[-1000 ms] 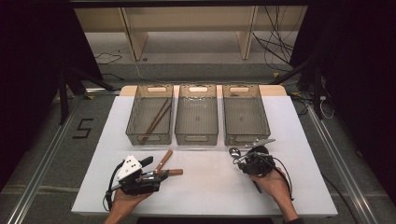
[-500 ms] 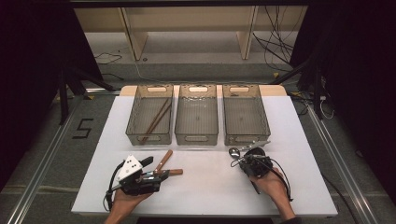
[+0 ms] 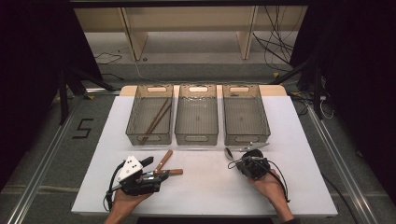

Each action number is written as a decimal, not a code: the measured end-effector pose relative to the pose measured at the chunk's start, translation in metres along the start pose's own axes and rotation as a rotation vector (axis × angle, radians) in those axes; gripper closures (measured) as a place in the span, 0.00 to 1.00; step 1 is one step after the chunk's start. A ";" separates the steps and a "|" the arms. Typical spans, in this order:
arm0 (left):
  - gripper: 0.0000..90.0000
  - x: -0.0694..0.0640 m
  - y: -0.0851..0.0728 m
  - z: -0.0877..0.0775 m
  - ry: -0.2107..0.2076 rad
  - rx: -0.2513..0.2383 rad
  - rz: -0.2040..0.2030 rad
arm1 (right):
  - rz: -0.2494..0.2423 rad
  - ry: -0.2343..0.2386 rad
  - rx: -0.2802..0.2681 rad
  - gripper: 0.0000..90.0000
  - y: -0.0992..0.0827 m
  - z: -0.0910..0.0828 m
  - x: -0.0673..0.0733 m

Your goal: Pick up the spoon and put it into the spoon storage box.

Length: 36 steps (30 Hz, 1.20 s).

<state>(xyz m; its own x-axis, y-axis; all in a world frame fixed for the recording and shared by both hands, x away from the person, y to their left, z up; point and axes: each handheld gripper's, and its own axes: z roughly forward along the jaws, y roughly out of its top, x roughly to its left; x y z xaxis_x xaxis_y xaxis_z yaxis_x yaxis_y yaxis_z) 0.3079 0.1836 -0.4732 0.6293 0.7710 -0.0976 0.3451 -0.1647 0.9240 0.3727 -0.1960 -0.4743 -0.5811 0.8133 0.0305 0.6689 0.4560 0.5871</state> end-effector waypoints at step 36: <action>0.21 0.001 -0.001 0.000 0.004 -0.001 0.000 | -0.026 0.078 -0.200 1.00 0.075 -0.027 0.013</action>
<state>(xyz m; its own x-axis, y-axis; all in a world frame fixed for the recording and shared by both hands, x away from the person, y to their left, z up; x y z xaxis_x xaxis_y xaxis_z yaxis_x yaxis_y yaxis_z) 0.3082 0.1847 -0.4737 0.6266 0.7735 -0.0957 0.3442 -0.1644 0.9244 0.4023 -0.1609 -0.4079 -0.6362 0.7683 0.0708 0.5524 0.3895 0.7370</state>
